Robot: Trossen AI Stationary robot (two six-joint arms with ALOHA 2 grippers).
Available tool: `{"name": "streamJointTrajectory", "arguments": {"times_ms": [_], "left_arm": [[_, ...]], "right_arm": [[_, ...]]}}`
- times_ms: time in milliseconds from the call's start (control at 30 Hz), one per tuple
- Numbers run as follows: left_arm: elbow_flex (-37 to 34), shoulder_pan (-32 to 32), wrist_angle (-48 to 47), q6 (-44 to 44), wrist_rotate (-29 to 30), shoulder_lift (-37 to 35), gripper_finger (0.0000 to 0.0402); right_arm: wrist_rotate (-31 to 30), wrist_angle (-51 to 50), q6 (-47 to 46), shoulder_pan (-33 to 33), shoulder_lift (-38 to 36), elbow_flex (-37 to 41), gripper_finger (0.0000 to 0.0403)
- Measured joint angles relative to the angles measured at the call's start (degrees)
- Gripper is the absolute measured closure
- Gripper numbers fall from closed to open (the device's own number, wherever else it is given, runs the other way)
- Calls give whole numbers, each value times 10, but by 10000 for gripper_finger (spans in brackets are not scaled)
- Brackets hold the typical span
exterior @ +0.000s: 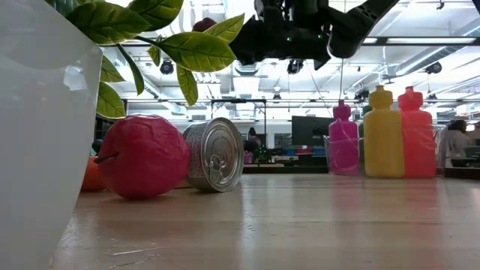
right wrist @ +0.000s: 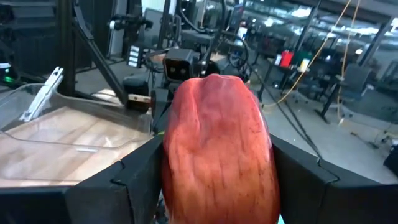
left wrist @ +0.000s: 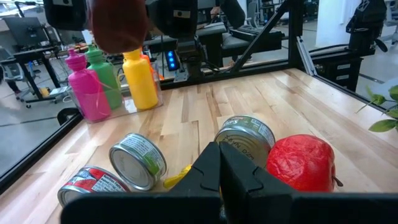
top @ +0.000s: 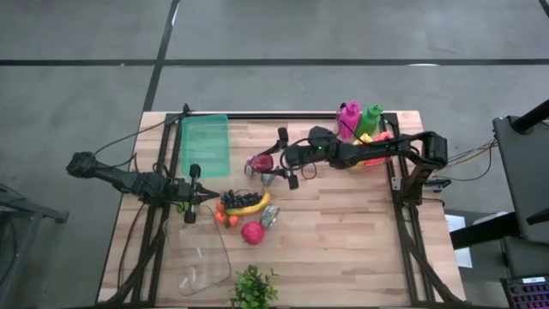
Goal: Pick & Place Food Item
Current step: Put the dark red apple into the green bin
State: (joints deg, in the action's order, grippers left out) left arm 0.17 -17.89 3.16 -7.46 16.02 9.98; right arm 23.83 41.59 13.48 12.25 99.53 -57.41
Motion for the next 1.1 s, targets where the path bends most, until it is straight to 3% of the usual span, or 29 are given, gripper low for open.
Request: {"name": "streamJointTrajectory", "arguments": {"times_ms": [300, 867, 1100], "left_arm": [[0, 0, 0, 0, 0, 0, 402], [0, 0, 0, 0, 0, 0, 402], [0, 0, 0, 2, 0, 0, 402]], "right_arm": [[-18, 35, -5, 0, 42, -33, 163], [-35, 39, -99, 19, 258, -264, 163], [-75, 36, -155, 31, 330, -342, 163]]}}
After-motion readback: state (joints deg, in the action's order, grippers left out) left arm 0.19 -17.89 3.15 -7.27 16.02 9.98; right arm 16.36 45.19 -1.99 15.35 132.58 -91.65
